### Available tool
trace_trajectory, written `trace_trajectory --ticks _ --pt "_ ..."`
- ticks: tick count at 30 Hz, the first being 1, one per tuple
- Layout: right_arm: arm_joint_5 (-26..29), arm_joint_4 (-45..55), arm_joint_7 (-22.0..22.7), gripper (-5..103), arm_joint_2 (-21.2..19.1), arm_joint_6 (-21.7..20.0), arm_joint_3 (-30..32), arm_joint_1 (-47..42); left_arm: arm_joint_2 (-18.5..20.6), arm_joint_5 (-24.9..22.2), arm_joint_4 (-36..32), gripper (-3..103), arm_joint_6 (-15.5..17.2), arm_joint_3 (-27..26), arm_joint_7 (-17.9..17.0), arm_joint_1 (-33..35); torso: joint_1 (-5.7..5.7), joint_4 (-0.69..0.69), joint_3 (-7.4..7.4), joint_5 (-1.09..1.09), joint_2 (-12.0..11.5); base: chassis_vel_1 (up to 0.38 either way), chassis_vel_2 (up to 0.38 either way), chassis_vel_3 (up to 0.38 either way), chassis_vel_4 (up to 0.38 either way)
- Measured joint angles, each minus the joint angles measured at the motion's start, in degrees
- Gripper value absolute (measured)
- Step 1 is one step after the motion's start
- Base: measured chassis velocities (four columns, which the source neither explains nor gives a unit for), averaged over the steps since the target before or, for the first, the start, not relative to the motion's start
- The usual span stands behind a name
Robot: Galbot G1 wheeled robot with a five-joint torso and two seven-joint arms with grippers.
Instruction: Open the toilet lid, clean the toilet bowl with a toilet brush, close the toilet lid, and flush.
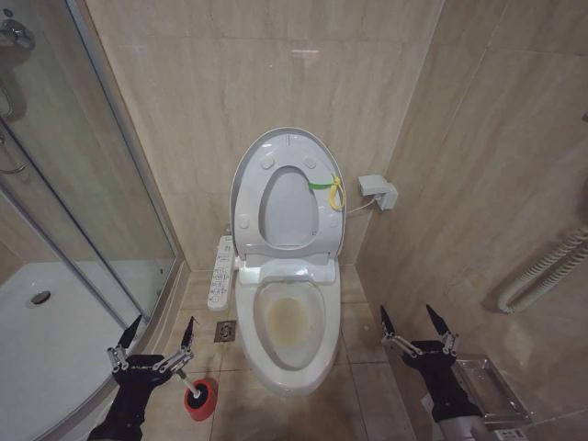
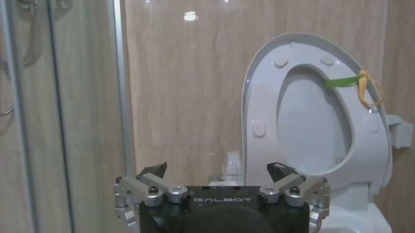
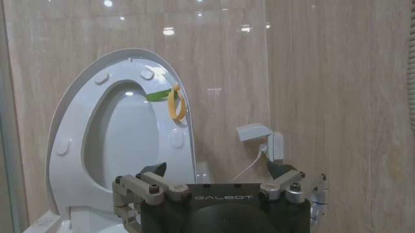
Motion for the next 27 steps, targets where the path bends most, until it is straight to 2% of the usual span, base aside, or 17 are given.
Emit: trace_trajectory --ticks 7,19,20,27 --pt "0.0 0.0 0.0 100 0.0 0.0 0.0 0.0 -1.94 1.61 -2.22 100 -0.94 -0.31 -1.27 3.94 -0.01 0.01 -0.01 0.01 -0.01 0.0 0.0 0.0 0.0" --pt "0.0 0.0 0.0 100 0.0 0.0 0.0 0.0 -2.24 2.81 -2.57 97 -0.44 -0.45 -1.71 4.74 -0.01 0.0 -0.01 0.0 -0.02 0.0 0.0 0.0 0.0" --pt "0.0 0.0 0.0 100 0.0 0.0 0.0 0.0 -2.24 2.81 -2.57 100 -0.42 -0.45 -1.71 4.73 -0.01 0.0 -0.01 0.0 -0.02 0.0 0.0 0.0 0.0" --pt "0.0 0.0 0.0 100 0.0 0.0 0.0 0.0 -2.22 2.81 -2.57 100 -0.36 -0.45 -1.71 4.68 -0.01 0.0 -0.01 0.0 -0.02 0.0 0.0 0.0 0.0"
